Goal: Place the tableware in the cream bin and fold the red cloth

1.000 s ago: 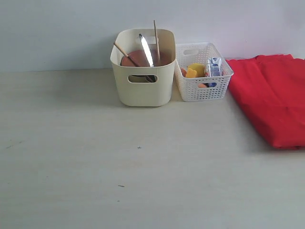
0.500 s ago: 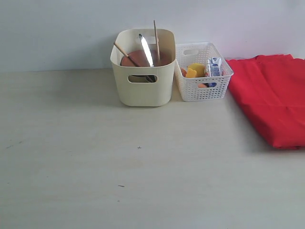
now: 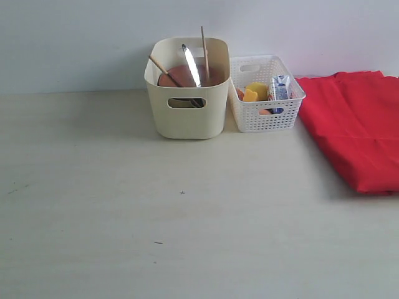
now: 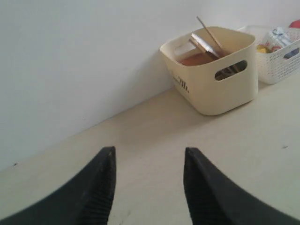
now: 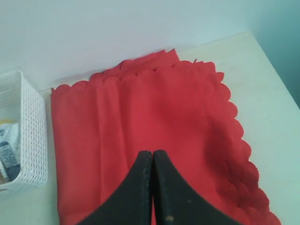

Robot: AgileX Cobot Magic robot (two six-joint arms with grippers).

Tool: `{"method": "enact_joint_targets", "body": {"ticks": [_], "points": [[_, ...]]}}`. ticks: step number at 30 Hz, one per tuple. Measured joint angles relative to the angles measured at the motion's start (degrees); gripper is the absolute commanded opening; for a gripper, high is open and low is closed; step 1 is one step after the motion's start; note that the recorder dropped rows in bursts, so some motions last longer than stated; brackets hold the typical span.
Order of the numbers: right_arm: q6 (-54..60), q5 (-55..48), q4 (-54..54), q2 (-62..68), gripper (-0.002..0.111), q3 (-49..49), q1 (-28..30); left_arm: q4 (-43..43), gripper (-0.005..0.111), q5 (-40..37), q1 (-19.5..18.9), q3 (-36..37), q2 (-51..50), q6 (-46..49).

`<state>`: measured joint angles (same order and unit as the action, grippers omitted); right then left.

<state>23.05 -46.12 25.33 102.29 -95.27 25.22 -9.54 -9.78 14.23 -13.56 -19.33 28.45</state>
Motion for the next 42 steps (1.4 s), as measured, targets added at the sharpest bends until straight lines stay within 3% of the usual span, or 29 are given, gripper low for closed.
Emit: {"method": "enact_joint_targets", "body": {"ticks": [6,11,28,42], "points": [[3.42,10.00,0.36,-10.16,0.000,15.33,-4.47,1.11,0.045,-4.16,-3.30,2.60,6.52,0.00],[6.82,17.13,0.76,-19.54,0.000,26.56,-7.68,1.37,0.045,-5.12,-3.64,4.93,10.83,0.00],[16.65,24.32,2.74,-49.38,0.000,52.83,-15.12,0.64,0.045,-5.23,-3.64,7.35,18.98,0.00],[8.02,21.24,3.45,-65.29,0.000,56.78,-15.19,0.44,0.045,-5.23,-3.64,7.35,18.98,0.00]]}}
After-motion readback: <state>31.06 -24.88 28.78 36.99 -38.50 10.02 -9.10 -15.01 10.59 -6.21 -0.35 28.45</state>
